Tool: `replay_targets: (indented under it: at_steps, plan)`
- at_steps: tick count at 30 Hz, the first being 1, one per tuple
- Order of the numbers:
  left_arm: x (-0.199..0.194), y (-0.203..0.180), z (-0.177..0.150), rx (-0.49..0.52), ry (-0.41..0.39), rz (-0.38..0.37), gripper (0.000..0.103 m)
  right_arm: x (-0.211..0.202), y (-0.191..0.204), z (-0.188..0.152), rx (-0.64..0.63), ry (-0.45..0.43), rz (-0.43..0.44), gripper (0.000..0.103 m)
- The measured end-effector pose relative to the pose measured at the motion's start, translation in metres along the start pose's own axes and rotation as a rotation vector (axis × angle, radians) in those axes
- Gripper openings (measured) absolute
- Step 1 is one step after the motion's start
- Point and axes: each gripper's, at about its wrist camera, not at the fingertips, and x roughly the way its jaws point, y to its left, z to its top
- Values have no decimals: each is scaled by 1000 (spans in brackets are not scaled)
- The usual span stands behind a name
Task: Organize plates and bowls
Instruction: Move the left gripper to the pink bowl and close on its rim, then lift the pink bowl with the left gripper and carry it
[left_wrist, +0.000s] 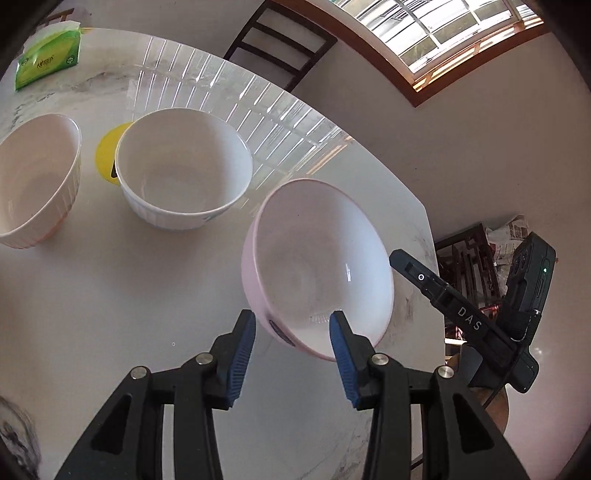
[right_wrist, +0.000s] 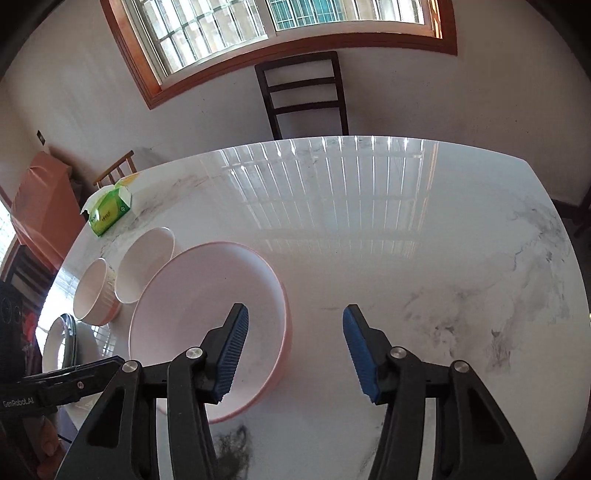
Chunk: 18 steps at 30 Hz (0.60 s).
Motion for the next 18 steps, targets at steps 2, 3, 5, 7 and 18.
replay_targets:
  at_steps: [2, 3, 5, 7, 18]
  plan:
    - [5, 3, -1, -9, 17, 13, 42, 12, 2, 5, -25, 26, -9, 52]
    - [10, 3, -1, -10, 23, 17, 42, 16, 3, 7, -33, 33, -15, 52]
    - [17, 5, 2, -10, 31, 34, 42, 25, 5, 9, -50, 51, -14, 51]
    - [23, 5, 3, -13, 34, 54, 42, 35, 7, 10, -59, 72, -27, 41]
    - [9, 19, -1, 25, 77, 152, 18, 28, 17, -24, -20, 186, 37, 9]
